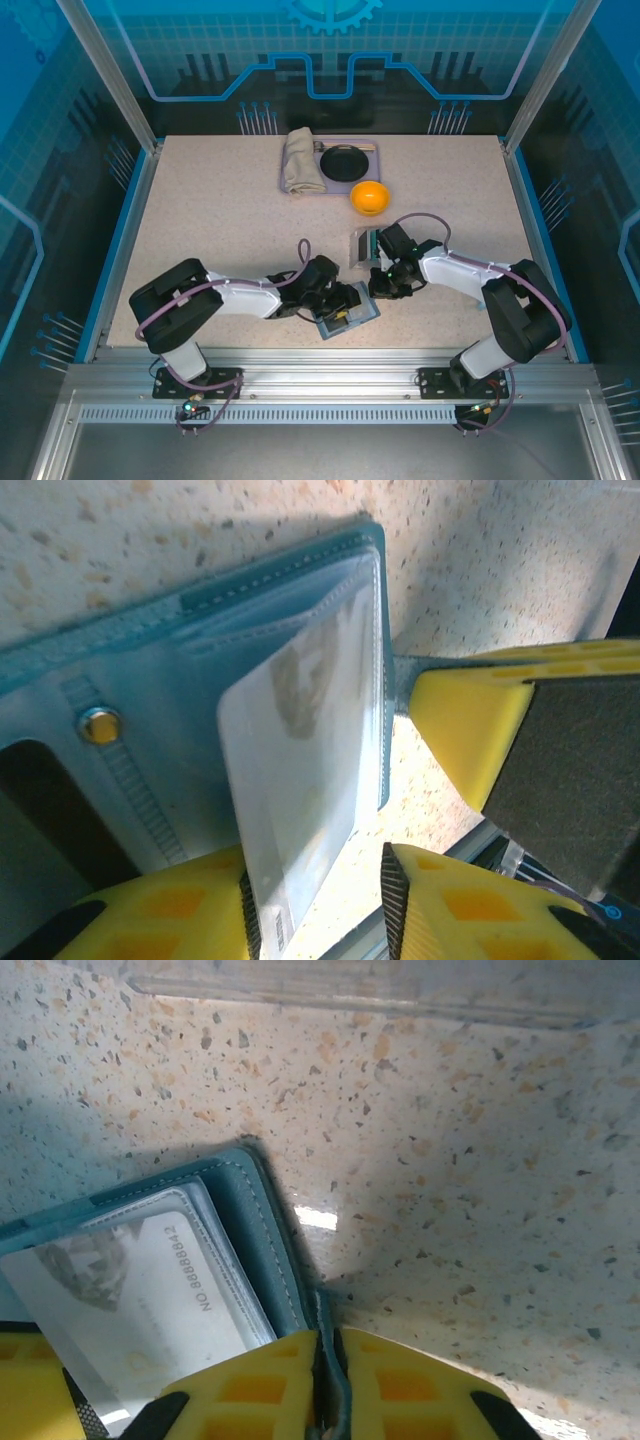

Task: Put the credit cards into the card holder
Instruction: Insert the credit card into the card slot.

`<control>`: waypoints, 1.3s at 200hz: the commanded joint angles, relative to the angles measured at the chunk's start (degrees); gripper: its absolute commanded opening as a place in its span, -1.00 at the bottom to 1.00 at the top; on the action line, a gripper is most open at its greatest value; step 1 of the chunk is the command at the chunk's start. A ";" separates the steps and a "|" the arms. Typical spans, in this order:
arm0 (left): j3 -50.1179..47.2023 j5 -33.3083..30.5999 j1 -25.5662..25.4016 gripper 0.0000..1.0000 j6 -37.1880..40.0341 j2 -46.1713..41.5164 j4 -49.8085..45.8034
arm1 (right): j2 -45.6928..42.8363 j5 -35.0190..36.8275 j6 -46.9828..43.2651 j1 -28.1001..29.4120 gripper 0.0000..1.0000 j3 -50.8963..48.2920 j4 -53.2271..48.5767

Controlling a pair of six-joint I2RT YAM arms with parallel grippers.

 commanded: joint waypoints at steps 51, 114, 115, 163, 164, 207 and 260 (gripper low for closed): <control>5.73 5.47 -0.68 -0.16 1.70 6.56 -4.56 | -0.71 -1.29 2.86 0.46 -0.96 -2.59 1.32; 5.23 -0.79 -0.69 0.28 5.44 -3.60 -16.72 | -0.24 0.44 1.54 -0.80 -0.95 -1.59 -0.53; 5.21 -0.89 -0.73 0.29 5.53 -3.81 -16.95 | -0.24 0.44 1.50 -0.85 -0.95 -1.55 -0.55; 1.71 -8.18 -0.59 0.55 5.89 -14.85 -27.05 | -0.23 -0.13 0.84 -0.94 -0.90 -0.90 -0.92; 1.61 -8.37 -0.59 0.55 5.85 -15.06 -27.21 | -0.23 -0.15 0.84 -0.92 -0.89 -0.90 -0.93; -3.14 -10.49 0.84 0.61 0.10 -18.68 -31.59 | 0.97 -0.81 -0.12 -0.80 -0.81 -0.72 -0.93; -6.45 -5.57 1.87 0.64 -3.36 -15.53 -21.15 | 2.44 -2.08 -0.51 -0.25 -0.76 -0.36 -0.60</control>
